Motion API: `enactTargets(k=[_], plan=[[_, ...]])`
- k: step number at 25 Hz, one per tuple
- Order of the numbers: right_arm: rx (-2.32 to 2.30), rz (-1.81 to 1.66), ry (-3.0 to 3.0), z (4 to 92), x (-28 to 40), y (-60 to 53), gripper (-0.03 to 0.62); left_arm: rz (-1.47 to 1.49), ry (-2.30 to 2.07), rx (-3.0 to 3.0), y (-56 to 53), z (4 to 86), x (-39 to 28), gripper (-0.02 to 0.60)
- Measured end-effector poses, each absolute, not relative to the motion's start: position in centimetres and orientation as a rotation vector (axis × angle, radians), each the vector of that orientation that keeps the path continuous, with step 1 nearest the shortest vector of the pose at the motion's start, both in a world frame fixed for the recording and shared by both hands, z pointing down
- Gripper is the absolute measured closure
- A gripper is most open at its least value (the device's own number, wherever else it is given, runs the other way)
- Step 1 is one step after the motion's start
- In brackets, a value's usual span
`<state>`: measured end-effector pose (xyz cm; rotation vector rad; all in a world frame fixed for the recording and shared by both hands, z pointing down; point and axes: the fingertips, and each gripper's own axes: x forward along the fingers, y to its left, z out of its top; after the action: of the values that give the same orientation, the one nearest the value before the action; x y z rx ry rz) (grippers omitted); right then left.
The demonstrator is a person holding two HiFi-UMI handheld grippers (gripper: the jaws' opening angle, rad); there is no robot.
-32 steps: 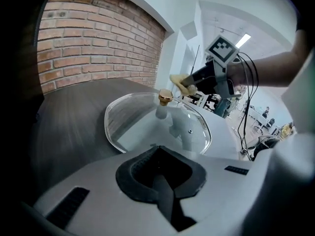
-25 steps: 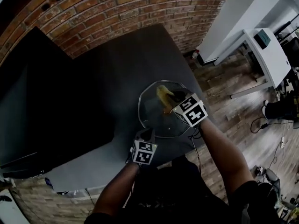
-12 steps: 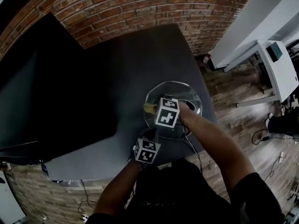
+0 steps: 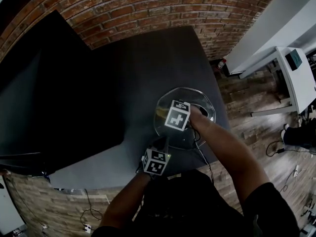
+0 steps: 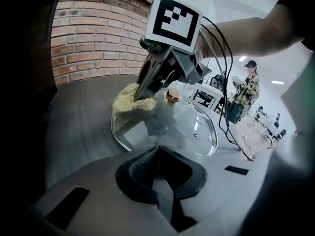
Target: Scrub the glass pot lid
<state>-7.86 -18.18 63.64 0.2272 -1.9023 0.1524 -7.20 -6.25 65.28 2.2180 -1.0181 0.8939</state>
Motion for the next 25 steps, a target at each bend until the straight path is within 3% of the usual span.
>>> enactTargets(k=[25], plan=[[0.773, 0.694, -1.884, 63.6, 7.4, -23.8, 0.543, 0.876, -1.037, 2.208, -6.4, 65.5, -7.4, 0.546]])
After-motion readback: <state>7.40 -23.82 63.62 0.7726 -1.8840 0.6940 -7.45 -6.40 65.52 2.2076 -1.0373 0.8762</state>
